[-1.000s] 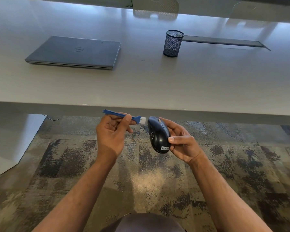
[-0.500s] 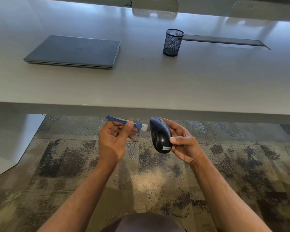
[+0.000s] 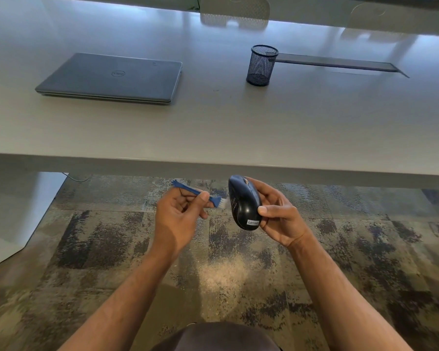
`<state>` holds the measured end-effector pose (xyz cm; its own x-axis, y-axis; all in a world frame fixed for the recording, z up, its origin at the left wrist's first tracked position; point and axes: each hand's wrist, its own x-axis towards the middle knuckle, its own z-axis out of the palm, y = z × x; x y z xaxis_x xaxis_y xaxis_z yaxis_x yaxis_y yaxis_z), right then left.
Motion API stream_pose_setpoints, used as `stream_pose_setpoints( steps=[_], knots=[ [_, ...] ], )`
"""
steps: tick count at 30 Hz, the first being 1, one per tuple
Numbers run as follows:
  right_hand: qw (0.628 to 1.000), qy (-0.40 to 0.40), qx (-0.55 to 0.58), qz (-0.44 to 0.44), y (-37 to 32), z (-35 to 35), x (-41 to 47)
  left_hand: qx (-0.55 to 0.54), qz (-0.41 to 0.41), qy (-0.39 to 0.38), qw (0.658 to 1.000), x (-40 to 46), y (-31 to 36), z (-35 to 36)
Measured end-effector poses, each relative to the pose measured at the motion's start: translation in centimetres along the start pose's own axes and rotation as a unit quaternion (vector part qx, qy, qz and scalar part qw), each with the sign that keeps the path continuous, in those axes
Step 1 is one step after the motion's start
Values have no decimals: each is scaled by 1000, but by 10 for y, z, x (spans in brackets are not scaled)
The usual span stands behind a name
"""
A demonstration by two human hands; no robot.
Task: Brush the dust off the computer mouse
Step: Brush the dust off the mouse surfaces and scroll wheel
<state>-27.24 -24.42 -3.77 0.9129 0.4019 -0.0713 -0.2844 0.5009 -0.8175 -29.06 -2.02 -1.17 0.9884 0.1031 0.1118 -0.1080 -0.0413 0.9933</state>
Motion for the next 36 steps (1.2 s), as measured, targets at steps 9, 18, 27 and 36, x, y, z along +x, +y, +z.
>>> stream_pose_setpoints(
  steps=[9,18,27,36],
  knots=[
    [1000,-4,-10,7,4,1,1,-35,9,49,998,12,22,2],
    [1000,9,-18,12,0,-8,3,-115,52,-78,989,-10,3,-4],
    [1000,-10,-21,21,1,-7,3,-125,55,17,991,-2,13,-6],
    [1000,-1,-25,11,-2,-5,7,-73,45,-34,996,-17,15,9]
  ],
)
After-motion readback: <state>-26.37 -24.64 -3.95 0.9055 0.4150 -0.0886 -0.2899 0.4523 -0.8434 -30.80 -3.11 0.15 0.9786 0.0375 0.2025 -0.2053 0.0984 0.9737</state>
